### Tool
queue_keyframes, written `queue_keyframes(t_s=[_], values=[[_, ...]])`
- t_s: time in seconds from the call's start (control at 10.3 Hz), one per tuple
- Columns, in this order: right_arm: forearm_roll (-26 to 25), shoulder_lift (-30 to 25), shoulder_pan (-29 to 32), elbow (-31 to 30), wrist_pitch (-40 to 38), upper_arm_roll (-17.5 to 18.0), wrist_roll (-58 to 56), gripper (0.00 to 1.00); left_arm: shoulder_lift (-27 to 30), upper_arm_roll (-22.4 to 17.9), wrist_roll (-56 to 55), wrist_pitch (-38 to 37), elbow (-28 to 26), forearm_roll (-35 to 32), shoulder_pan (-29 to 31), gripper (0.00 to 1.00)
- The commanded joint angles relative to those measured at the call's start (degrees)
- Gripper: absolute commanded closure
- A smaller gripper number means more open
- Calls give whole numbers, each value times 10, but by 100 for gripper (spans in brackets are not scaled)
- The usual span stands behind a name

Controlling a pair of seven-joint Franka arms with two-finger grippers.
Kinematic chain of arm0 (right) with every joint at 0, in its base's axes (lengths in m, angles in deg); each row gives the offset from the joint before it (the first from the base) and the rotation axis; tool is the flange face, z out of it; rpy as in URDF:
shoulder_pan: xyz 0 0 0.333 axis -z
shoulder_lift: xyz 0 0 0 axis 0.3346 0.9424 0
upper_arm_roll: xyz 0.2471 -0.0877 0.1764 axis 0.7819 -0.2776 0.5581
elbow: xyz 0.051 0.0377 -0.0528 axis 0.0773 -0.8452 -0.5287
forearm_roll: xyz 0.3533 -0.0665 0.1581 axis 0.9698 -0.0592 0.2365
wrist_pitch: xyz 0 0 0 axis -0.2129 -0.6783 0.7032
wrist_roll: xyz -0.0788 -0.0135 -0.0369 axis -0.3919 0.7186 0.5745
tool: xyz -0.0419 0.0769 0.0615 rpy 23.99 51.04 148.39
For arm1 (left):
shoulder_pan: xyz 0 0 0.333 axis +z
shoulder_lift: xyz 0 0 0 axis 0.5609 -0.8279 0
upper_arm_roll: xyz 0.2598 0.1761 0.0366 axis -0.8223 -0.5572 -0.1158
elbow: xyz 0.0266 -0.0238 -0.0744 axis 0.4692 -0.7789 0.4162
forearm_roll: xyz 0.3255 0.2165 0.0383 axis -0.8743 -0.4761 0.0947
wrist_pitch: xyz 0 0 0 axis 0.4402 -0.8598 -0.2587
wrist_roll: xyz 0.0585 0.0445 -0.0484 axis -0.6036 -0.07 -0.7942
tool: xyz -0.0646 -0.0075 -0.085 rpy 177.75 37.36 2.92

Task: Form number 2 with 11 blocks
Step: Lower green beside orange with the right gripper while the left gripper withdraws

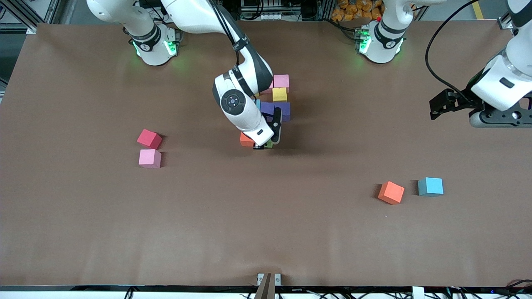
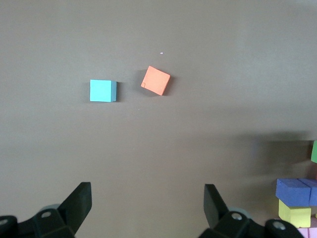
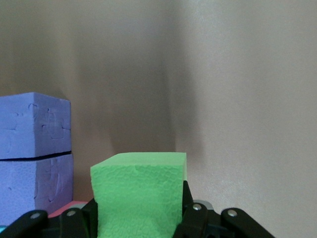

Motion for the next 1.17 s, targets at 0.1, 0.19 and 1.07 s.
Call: queue_keyframes(t_s=[0.1,0.19,1.07], values=[[11,5,-10,-19,32,2,-10,84,10,8,19,-11,-12,-14,18,0],[11,5,-10,-22,37,7,-10,84,2,8,19,-11,-3,-14,25,0],[10,19,-11,-28,62,15,-12,84,-25,10,20,-11,10,-14,21,0]])
